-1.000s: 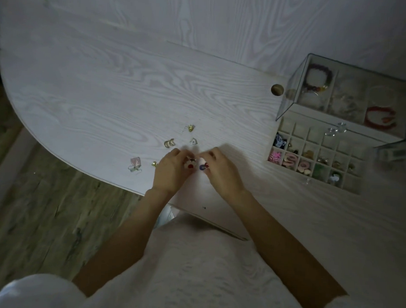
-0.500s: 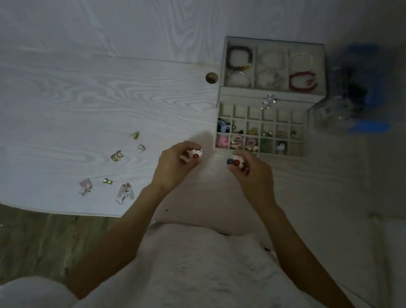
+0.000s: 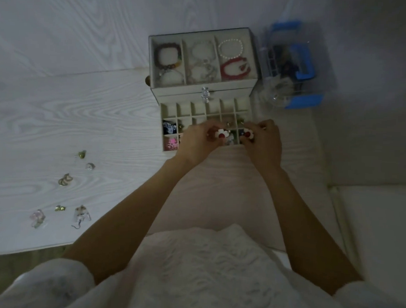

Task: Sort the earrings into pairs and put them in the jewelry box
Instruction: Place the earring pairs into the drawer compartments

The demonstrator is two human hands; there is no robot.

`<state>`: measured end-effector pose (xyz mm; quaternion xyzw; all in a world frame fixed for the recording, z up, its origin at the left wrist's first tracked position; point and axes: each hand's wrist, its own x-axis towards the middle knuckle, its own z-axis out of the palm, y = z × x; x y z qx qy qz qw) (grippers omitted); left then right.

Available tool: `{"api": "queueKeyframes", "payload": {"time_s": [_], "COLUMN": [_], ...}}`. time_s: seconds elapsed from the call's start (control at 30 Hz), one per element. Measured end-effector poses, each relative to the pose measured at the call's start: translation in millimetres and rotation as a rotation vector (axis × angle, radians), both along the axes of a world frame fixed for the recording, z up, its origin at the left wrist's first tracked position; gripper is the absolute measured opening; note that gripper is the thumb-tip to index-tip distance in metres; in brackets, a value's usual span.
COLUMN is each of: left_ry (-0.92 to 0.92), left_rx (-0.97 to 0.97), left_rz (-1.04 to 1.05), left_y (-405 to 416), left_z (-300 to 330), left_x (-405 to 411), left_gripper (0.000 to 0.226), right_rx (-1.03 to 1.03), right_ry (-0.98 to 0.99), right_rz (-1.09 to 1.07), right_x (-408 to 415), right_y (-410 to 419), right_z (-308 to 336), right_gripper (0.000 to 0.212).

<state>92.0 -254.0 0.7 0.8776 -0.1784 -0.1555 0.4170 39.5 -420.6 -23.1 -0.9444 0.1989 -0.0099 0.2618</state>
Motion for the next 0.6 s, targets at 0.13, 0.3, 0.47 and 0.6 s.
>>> {"api": "queueKeyframes", "payload": {"time_s": [0.13, 0.3, 0.47, 0.6], "left_ry": [-0.038, -0.075, -0.119, -0.128], "left_rx": [0.041, 0.110, 0.143, 0.158], "left_rz": [-0.051, -0.132, -0.175, -0.240], "left_y": [-20, -44, -55, -55], "left_z": [0, -9, -10, -15], "left_x": [5, 10, 13, 13], "left_gripper": [0.029, 0.028, 0.028, 0.033], "right_rx": [0.072, -0.038, -0.053, 0.000], "right_ry": [0.021, -0.049, -0.041, -0.030], "right_rz": [0.021, 0.063, 0.099, 0.086], "right_x": [-5, -19, -21, -21], "right_y": [-6, -8, -12, -12], "right_z": [1, 0, -2, -3], "right_gripper": [0.044, 0.018, 0.016, 0.016]}}
